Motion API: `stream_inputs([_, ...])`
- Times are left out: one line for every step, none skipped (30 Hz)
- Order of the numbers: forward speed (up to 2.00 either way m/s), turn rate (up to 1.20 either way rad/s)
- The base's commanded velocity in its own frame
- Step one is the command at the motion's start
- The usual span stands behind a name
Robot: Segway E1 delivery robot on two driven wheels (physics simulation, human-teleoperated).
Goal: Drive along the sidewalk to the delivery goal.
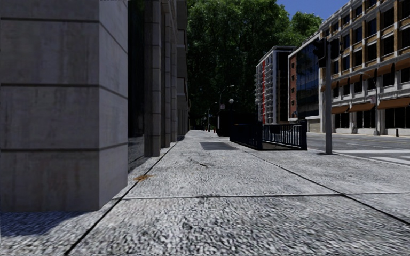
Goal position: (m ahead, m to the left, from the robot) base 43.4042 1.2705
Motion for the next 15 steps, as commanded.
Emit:
stream_inputs([2.00,0.00])
stream_inputs([2.00,0.00])
stream_inputs([2.00,0.00])
stream_inputs([2.00,0.00])
stream_inputs([2.00,0.00])
stream_inputs([2.00,0.00])
stream_inputs([2.00,0.00])
stream_inputs([2.00,0.00])
stream_inputs([2.00,0.00])
stream_inputs([2.00,0.00])
stream_inputs([2.00,0.00])
stream_inputs([2.00,0.00])
stream_inputs([2.00,0.00])
stream_inputs([2.00,0.00])
stream_inputs([2.00,0.00])
